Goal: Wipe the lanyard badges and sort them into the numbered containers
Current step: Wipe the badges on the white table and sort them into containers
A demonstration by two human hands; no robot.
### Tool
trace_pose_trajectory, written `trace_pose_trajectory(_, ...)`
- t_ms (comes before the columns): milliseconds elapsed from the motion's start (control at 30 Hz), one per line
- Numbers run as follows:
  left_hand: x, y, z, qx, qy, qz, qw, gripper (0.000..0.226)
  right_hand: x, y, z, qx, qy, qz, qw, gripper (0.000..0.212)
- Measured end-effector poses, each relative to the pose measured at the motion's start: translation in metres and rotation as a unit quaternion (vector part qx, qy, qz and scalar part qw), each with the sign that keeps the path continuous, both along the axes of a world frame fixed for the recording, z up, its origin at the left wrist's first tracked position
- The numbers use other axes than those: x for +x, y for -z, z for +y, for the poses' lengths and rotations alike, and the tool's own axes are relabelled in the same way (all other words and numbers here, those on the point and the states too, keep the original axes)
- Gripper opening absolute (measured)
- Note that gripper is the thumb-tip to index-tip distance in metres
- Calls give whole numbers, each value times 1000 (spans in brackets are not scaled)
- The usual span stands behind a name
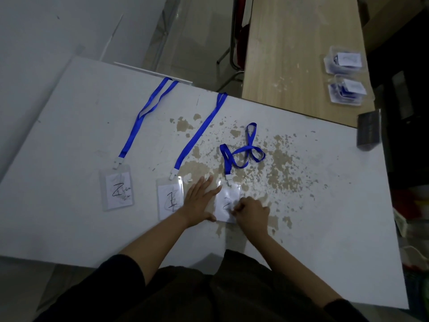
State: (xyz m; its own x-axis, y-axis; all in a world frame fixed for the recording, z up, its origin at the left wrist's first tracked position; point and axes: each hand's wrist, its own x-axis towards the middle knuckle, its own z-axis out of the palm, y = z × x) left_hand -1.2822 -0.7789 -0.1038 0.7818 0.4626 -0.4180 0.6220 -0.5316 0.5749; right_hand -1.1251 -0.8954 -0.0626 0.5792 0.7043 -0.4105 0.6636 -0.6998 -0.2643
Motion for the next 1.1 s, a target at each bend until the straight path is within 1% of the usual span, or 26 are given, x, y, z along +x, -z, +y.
trace_pose_trajectory(67, 0, 1, 0, 4, 0, 0, 1000, 107, -10, 4, -11, -2, -83, -19, 996, 18)
trace_pose_trajectory(100, 0, 2, -1, 3, 0, -2, 1000, 107, -8, 4, -12, -5, -100, -31, 994, 18)
trace_pose_trajectory(133, 0, 2, -1, 2, 0, -3, 1000, 107, -3, 5, -8, -7, -94, -42, 995, 19)
trace_pose_trajectory(200, -1, 2, -1, 4, -1, -4, 1000, 107, 5, 2, 6, 12, -20, -43, 999, 22)
trace_pose_trajectory(233, -1, 1, -1, 5, -2, -3, 1000, 107, 6, 1, 11, 24, 13, -32, 999, 24)
trace_pose_trajectory(267, -1, 0, -1, 5, -3, -2, 1000, 107, 3, 2, 11, 28, 24, -15, 999, 25)
trace_pose_trajectory(333, -1, 0, -1, 3, -4, -2, 1000, 107, -10, 5, -2, 24, -20, 2, 999, 25)
trace_pose_trajectory(400, -1, 0, -1, -2, -6, -6, 1000, 106, -14, 7, -16, 22, -73, -13, 997, 26)
trace_pose_trajectory(433, -1, 0, -2, -4, -6, -7, 1000, 106, -9, 7, -14, 20, -76, -24, 997, 27)
trace_pose_trajectory(500, -1, -1, -1, -3, -4, -7, 1000, 105, 3, 7, 5, 26, -31, -44, 998, 25)
trace_pose_trajectory(600, -1, -3, -1, 4, -2, -2, 1000, 105, 9, 5, 31, 44, 77, -21, 996, 18)
trace_pose_trajectory(633, -1, -3, -1, 6, -1, -2, 1000, 104, 5, 7, 33, 45, 79, -7, 996, 18)
trace_pose_trajectory(667, -1, -4, -1, 6, 0, -2, 1000, 104, 0, 9, 32, 43, 53, -4, 998, 19)
trace_pose_trajectory(733, -1, -5, -1, 4, 1, -5, 1000, 103, -5, 11, 27, 34, -16, -19, 999, 18)
trace_pose_trajectory(767, -2, -6, -1, 1, 2, -4, 1000, 103, 0, 10, 29, 31, -17, -27, 999, 17)
trace_pose_trajectory(867, -2, -9, -1, -3, -1, -2, 1000, 102, 17, 8, 44, 40, 65, -35, 996, 12)
trace_pose_trajectory(933, -2, -10, -1, -5, -1, -1, 1000, 102, 14, 10, 46, 50, 83, -4, 995, 11)
trace_pose_trajectory(967, -1, -10, -1, -4, 1, 0, 1000, 103, 9, 11, 43, 46, 62, 7, 997, 11)
trace_pose_trajectory(1033, -1, -11, 0, -4, 2, 1, 1000, 103, 0, 14, 34, 34, -5, 0, 999, 17)
trace_pose_trajectory(1067, -1, -11, 0, -4, 4, 1, 1000, 102, 3, 15, 33, 30, -22, -6, 999, 18)
trace_pose_trajectory(1100, -1, -10, 0, -4, 5, 1, 1000, 102, 8, 14, 34, 30, -18, -14, 999, 16)
